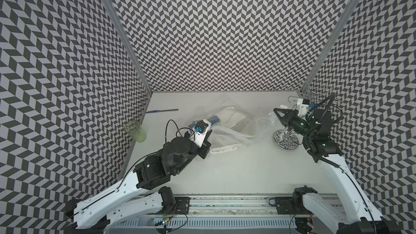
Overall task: Place the folded towel into the vacuum bag
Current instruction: Adjust the vacuum bag at the center of the board.
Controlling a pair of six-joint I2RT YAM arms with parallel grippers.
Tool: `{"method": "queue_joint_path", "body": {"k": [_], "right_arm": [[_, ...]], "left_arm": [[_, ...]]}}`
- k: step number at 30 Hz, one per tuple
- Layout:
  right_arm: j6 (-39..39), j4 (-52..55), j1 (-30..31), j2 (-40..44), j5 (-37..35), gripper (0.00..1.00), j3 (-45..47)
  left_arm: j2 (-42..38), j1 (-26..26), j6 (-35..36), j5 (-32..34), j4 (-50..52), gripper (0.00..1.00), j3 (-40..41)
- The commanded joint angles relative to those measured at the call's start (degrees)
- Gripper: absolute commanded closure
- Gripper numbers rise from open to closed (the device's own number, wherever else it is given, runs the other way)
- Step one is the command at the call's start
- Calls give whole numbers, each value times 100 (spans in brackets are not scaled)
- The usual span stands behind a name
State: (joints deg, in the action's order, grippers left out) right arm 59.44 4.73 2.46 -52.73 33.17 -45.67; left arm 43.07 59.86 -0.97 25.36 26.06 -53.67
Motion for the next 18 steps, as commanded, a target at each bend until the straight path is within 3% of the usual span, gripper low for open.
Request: {"method": "queue_joint_path", "body": {"k": [1,6,10,18], "right_arm": [[290,858,165,155,-384,100,466],[-39,995,246,302,-434,96,909],[-639,1240,240,191,-662,86,782],[-2243,1846,246,111,-823,41,214]], "left_arm": [[-84,-209,-521,-59,232,100,245],[-115,-559,-753,-628,71,100,517],[-30,-606,-847,-840,-44,100,604],[223,-702,-1187,-1322,94,100,673]]}}
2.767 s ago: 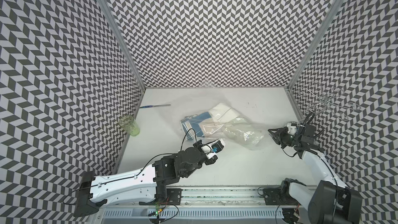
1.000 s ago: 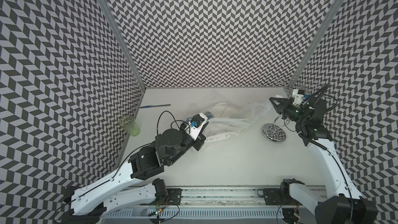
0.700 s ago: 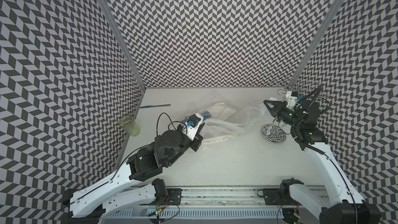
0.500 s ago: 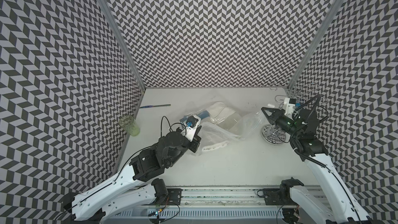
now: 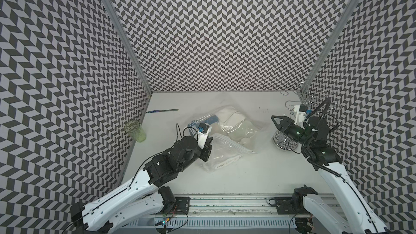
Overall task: Place the folded towel into the vacuum bag
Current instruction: Adjust the vacuum bag at the center of the board.
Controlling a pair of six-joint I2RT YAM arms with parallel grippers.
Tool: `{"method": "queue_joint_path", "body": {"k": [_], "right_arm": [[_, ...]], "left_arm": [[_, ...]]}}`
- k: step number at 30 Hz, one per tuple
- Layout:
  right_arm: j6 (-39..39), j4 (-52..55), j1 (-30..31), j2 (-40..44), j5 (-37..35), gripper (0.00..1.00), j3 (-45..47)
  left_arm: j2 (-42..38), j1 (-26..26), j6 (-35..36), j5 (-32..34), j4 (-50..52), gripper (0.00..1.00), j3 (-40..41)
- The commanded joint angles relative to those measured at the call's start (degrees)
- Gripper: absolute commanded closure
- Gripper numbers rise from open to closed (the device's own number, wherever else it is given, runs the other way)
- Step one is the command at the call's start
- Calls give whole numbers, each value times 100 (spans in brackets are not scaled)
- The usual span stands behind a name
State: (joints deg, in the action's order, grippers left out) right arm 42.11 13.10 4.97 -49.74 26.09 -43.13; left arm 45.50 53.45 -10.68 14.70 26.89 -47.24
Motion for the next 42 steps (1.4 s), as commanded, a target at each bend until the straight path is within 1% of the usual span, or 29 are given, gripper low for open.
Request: {"method": "queue_joint_path", "body": {"k": [1,2,4,7,8,13,16,19,22,27,30,35,37,42], "right_arm": [[-668,1153,-7,-207,-148,37,-126],[-817,1283,-6,-233,-222,33,-201],[-993,1406,-14,-244,-351,29,-296],[-1073,1356,-6,-236,-389,26,-414],[-1067,1300,-6,-214,-332,25,-470],[-807,1219,-17,4,219,21,-531],[-521,1118,-19,258,446,17,-411],[-444,1336,-49,314,526,12,-563],[-312,1328,-66,283,655,8,-757],[-174,1676,-89,81,620,7,-1134],[-57,1872,-92,89,771,6,-1137],[244,2053,-86,365,1175,3,-1194],[171,2195,-75,419,1215,3,-1332],[-534,2699,-33,318,869,2,-1886]], "left_arm": [[-40,-70,-232,-334,-21,100,39],[-54,-71,-233,-431,-58,100,40],[-42,-76,-227,-601,-95,96,29],[34,-87,-242,-912,-100,84,-48],[54,-89,-246,-1012,-80,80,-95],[246,-95,-151,-1322,1,68,-541],[466,-120,-128,-1581,-198,61,-726],[792,-135,-142,-1874,-566,56,-918],[1250,-181,-159,-2096,-851,55,-1240],[1917,-226,-180,-2417,-1093,54,-1627],[2033,-231,-246,-2509,-1248,54,-1529],[1989,-261,-359,-2635,-1497,54,-1303],[1974,-265,-384,-2656,-1552,53,-1229],[1997,-265,-461,-2709,-1726,53,-1038]]}}
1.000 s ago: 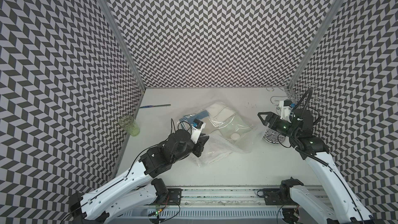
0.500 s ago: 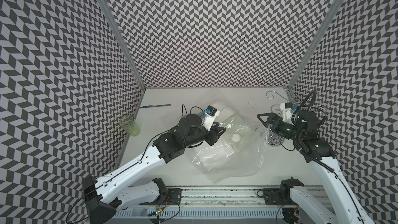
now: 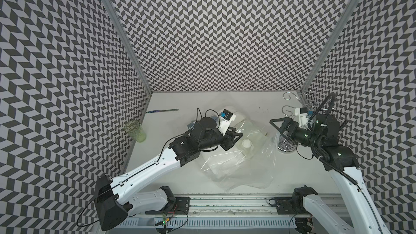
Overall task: Place the folded towel into the vacuum bag
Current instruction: Adjust the vacuum bag at the center of the board, then move the distractor to the center of the board.
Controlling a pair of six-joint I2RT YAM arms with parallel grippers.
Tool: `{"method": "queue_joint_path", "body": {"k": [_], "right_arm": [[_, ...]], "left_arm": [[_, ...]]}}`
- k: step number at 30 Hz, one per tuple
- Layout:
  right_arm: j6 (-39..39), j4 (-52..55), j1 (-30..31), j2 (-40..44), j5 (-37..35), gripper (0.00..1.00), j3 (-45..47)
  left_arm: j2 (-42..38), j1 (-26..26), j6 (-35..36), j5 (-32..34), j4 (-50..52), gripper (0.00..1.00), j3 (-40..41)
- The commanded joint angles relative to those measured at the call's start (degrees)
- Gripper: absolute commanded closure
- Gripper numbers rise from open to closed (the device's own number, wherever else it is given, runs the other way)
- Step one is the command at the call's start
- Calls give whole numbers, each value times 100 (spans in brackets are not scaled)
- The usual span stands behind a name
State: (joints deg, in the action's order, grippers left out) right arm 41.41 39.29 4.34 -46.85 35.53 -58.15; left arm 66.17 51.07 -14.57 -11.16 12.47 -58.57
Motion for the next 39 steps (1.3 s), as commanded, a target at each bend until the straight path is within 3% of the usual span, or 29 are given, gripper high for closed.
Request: {"method": "queue_joint_path", "body": {"k": [1,5,9,14,16,18,20,24,27,30,34,39], "right_arm": [[-569,160,43,-5,-200,1,-475],[-700,139,73,-38,-228,4,-702],[-704,163,285,-54,-216,18,-837],[-334,76,1262,90,-809,46,-511],[-133,36,1988,147,-1540,53,-271],[107,-218,2828,246,-2366,53,-8],[123,-259,3274,115,-2894,51,17],[-341,126,3554,-516,-3383,47,-463],[-655,172,3668,-911,-3299,48,-678],[-604,347,4365,-1413,-3894,48,-579],[223,396,5342,-1962,-5342,47,130],[1571,151,5524,-2175,-6622,44,1192]], "left_arm": [[-46,-27,-73,-132,-273,53,107],[-41,-31,-54,-72,-263,53,208],[-39,-53,-142,-22,-369,53,459],[91,-136,-534,142,-817,55,1004],[191,-257,-744,158,-1054,55,1242],[266,-389,-973,69,-1313,56,1458],[313,-471,-1043,-41,-1414,56,1538],[328,-484,-948,-66,-1307,56,1464],[278,-518,-925,0,-1261,56,1503],[175,-810,-994,130,-1168,56,1587],[-62,-1705,-1276,215,-962,57,1696],[-200,-2201,-1292,43,-861,57,1770]]}}
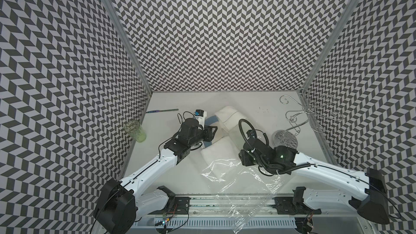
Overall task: Place the folded towel into the vacuum bag
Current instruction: Move the distractor to the center of the board.
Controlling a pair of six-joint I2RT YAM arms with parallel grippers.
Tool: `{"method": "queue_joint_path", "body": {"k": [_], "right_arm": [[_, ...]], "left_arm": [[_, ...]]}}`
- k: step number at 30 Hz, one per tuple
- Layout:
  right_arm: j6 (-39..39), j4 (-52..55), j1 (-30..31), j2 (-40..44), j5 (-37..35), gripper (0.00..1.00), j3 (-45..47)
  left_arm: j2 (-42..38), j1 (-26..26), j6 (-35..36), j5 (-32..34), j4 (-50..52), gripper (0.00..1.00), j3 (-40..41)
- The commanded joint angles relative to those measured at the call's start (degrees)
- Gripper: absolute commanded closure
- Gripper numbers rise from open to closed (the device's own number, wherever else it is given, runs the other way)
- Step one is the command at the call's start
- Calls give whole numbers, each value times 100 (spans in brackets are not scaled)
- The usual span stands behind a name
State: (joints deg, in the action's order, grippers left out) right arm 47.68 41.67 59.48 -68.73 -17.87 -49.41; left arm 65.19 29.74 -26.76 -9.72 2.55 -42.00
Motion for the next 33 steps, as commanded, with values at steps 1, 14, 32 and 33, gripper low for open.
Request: {"method": "queue_joint_path", "body": {"k": [1,14,32,33], "right_arm": [[1425,14,3,-52,-1531,42,503],[1264,-551,-1823,-109,-2158,77,1228],[1631,-925,-2281,-1107,-3817,38,958],[1569,-1015,-2336,-1158,-3881,38,921]], "left_arm": [[-98,-103,-81,-182,107,57,141],[-138,-126,-568,-971,-584,57,911],[-161,-107,-303,-1328,-531,57,977],[-131,-108,-295,-1364,-537,57,972]]}}
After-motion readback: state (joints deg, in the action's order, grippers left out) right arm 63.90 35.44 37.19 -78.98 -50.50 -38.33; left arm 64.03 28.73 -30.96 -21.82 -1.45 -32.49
